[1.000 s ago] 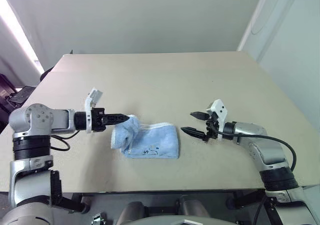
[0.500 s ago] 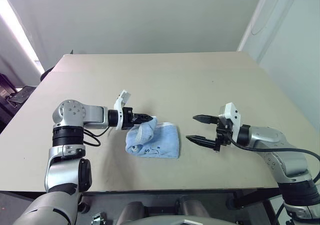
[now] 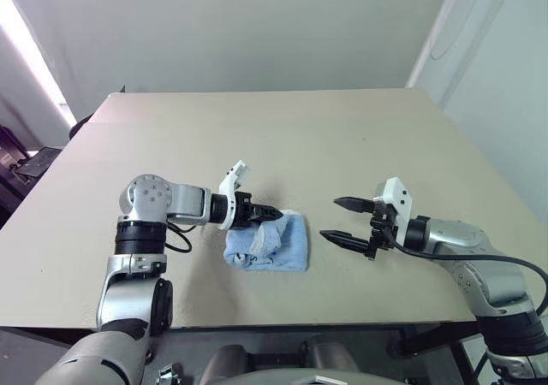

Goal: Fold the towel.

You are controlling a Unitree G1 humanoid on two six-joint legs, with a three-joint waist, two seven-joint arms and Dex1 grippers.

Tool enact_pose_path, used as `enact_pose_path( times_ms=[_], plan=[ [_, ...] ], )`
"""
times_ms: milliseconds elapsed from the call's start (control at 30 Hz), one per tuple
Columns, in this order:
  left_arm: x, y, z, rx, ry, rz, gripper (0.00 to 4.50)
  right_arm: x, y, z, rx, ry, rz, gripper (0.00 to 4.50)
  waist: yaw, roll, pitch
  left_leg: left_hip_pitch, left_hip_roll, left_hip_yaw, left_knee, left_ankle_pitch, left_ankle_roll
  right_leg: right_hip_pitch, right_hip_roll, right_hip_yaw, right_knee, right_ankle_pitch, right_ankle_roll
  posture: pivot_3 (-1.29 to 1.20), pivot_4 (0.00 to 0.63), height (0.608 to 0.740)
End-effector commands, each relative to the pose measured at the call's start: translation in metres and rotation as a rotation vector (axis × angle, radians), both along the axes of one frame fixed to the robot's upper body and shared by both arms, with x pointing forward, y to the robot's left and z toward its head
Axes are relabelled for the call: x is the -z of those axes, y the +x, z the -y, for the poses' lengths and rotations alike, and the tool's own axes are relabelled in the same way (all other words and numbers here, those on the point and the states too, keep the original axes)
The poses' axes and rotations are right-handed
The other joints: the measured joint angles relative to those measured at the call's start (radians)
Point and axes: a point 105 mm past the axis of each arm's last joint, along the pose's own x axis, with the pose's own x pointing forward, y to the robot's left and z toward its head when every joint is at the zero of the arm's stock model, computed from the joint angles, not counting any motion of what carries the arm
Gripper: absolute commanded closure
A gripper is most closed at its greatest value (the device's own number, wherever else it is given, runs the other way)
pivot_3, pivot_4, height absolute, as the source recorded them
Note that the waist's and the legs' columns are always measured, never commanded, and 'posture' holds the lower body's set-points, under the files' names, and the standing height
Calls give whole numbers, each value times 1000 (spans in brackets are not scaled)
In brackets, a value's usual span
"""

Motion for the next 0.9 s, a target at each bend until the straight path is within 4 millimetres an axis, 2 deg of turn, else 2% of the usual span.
enact_pose_path(
  times_ms=[33,133,233,333,400,500,567,633,700,767,800,900],
  plan=[
    [-13,-7,5,56,-32,64,2754,-11,2,-1,-10,-10,56,0,0,0,0,0,0,0,0,0,0,0,0,0,0,0,0,0,0,740],
    [-19,-7,6,60,-52,91,1613,-10,3,1,-4,-14,53,0,0,0,0,0,-1,0,0,0,0,1,0,0,0,-2,-3,0,0,740],
    [-37,-9,5,75,-130,168,539,-8,3,1,-1,-16,48,0,-2,0,0,0,-1,0,0,0,0,1,1,0,0,-2,-3,0,0,740],
    [-43,-17,-1,107,-103,298,539,-6,4,1,1,-16,48,0,-6,0,0,0,-1,0,0,0,0,0,1,0,0,-2,-3,0,0,740],
    [-49,-11,-10,54,-80,417,539,-7,4,1,2,-13,51,0,-5,0,0,1,0,0,-1,0,-1,0,1,1,0,-2,-3,0,0,740],
    [-58,-13,-29,81,12,669,539,-7,5,1,2,-8,55,0,-4,-1,1,1,0,0,-1,1,-2,0,1,0,0,-2,-4,0,0,740],
    [-48,-17,-42,151,122,748,539,-8,5,1,1,-7,56,0,-3,-1,1,1,1,1,-1,1,-2,0,2,1,0,-3,-7,0,0,740],
    [-41,-9,-51,138,169,813,539,-8,7,0,3,-7,60,0,0,0,1,1,1,2,-1,1,-2,0,2,1,-1,-4,-6,0,0,740],
    [-38,-1,-50,129,185,882,539,-7,9,-1,4,-6,64,0,6,-1,2,1,1,1,0,1,-2,1,1,1,-1,-5,-4,0,0,740],
    [-31,-1,-42,146,170,923,539,-7,10,-2,3,-5,68,0,5,-1,2,1,1,0,1,1,-1,3,2,1,-3,-5,-3,0,0,740],
    [-26,-4,-34,157,126,1001,539,-8,12,-2,12,2,68,0,3,0,1,1,1,0,1,1,-1,4,2,1,-4,-5,-3,0,0,740],
    [0,-13,-21,219,97,1083,539,-9,15,0,32,4,67,0,1,1,1,0,2,0,0,-1,2,5,2,1,-9,-2,-6,0,0,740]
  ],
)
